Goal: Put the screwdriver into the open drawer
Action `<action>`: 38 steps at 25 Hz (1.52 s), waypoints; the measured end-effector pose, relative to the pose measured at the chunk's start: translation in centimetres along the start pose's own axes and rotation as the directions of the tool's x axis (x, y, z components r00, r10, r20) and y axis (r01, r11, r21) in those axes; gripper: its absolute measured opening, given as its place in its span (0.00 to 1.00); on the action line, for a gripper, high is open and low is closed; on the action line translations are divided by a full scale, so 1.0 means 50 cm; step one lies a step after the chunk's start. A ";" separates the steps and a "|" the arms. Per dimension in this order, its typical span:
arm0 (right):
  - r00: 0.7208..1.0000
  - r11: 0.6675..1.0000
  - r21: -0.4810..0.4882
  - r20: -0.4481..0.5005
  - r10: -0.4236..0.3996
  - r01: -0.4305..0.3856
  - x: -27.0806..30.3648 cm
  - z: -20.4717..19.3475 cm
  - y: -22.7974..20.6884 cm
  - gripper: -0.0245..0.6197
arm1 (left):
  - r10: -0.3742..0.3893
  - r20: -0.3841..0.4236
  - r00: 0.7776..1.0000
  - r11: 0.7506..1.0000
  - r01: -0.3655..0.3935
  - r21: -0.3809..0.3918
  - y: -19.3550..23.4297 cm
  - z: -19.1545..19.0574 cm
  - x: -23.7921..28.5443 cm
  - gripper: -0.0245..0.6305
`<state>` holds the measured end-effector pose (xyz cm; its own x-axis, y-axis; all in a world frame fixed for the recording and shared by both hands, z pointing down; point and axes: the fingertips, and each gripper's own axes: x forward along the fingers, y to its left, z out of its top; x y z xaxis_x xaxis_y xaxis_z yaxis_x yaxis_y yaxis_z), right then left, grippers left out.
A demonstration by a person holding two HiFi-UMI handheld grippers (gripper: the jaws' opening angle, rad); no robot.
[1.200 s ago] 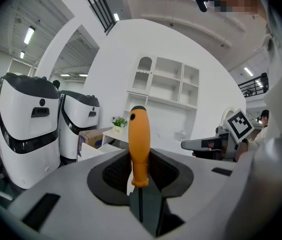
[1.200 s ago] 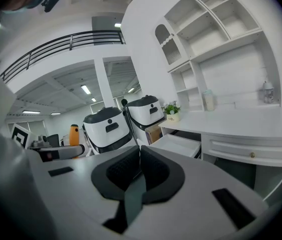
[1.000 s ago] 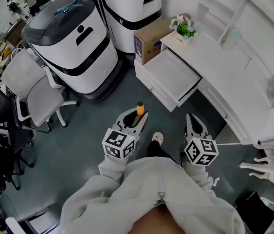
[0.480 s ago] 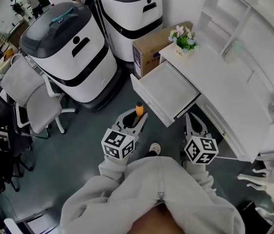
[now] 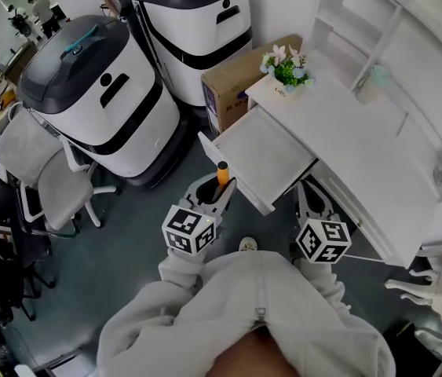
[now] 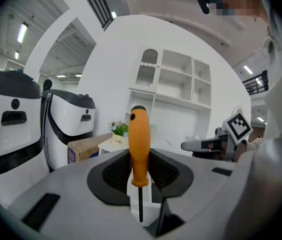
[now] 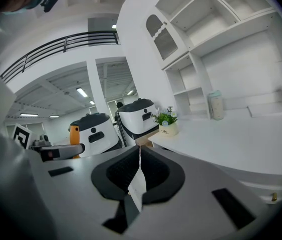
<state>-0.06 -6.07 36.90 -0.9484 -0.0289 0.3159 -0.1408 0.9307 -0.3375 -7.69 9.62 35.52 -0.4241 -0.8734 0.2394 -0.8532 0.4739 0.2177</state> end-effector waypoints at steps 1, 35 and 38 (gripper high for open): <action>1.000 1.000 -0.001 -0.001 -0.001 0.001 0.007 0.001 -0.006 0.09 | -0.001 0.001 1.000 1.000 0.001 -0.003 0.003 -0.001 0.010 0.20; 0.975 0.964 0.152 -0.072 -0.211 0.220 0.172 -0.001 -0.097 0.09 | -0.342 -0.237 0.909 0.925 0.370 0.083 0.058 -0.010 0.312 0.20; 0.962 0.947 0.172 -0.087 -0.258 0.270 0.182 -0.008 -0.108 0.09 | -0.389 -0.292 0.874 0.899 0.429 0.085 0.060 -0.029 0.346 0.20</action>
<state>-7.82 -11.21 41.97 -0.8512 -0.2364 0.4686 -0.4382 0.8114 -0.3868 -17.15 -3.92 41.70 0.0500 -0.9148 0.4008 -0.9750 0.0423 0.2182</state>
